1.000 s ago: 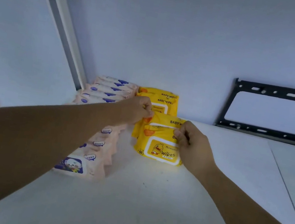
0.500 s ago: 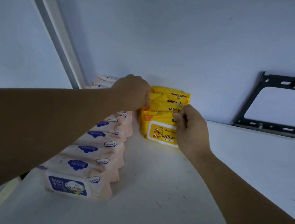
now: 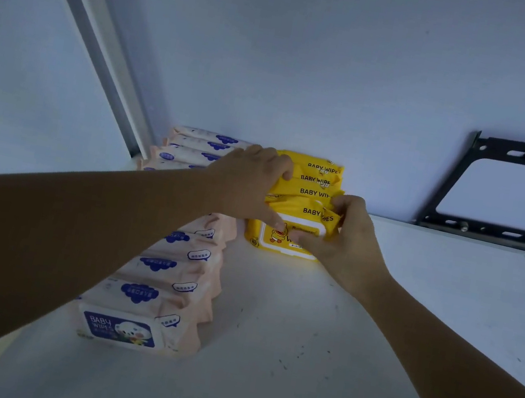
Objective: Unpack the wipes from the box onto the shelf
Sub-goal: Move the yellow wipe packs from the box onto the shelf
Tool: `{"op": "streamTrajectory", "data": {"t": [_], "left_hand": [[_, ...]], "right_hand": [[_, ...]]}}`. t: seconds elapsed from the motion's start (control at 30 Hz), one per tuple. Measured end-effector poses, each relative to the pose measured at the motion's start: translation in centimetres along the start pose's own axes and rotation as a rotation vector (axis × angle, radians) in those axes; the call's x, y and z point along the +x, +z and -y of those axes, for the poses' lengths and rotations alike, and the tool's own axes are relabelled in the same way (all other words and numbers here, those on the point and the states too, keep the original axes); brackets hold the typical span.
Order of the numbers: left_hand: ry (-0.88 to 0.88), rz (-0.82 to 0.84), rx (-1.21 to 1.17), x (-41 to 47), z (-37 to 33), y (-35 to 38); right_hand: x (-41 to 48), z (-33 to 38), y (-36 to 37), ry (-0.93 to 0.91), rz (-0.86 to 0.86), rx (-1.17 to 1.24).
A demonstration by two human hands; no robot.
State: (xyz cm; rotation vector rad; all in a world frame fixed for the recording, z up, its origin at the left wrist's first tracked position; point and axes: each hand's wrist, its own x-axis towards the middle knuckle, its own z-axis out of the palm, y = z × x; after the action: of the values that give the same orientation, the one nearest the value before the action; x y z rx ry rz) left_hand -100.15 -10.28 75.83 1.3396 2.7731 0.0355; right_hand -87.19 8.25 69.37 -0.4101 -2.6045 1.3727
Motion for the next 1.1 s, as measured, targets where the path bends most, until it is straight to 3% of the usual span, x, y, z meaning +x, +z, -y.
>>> {"op": "streamTrajectory", "data": {"t": [0.13, 0.27, 0.7, 0.87, 1.1], "left_hand": [[0.011, 0.002, 0.063, -0.1, 0.0, 0.2], [0.027, -0.013, 0.178, 0.0, 0.3, 0.7], [-0.089, -0.045, 0.262, -0.9, -0.7, -0.1], [-0.103, -0.060, 0.110, -3.1, -1.8, -0.9], [-0.041, -0.070, -0.150, -5.8, -4.2, -1.3]], "right_hand": [[0.1, -1.8, 0.1, 0.087, -0.035, -0.111], [1.3, -1.6, 1.0, 0.058, -0.022, -0.132], [1.6, 0.8, 1.1, 0.155, 0.051, -0.263], [0.6, 0.5, -0.3, 0.139, 0.083, -0.209], [-2.6, -1.7, -4.1, 0.054, -0.016, -0.129]]}}
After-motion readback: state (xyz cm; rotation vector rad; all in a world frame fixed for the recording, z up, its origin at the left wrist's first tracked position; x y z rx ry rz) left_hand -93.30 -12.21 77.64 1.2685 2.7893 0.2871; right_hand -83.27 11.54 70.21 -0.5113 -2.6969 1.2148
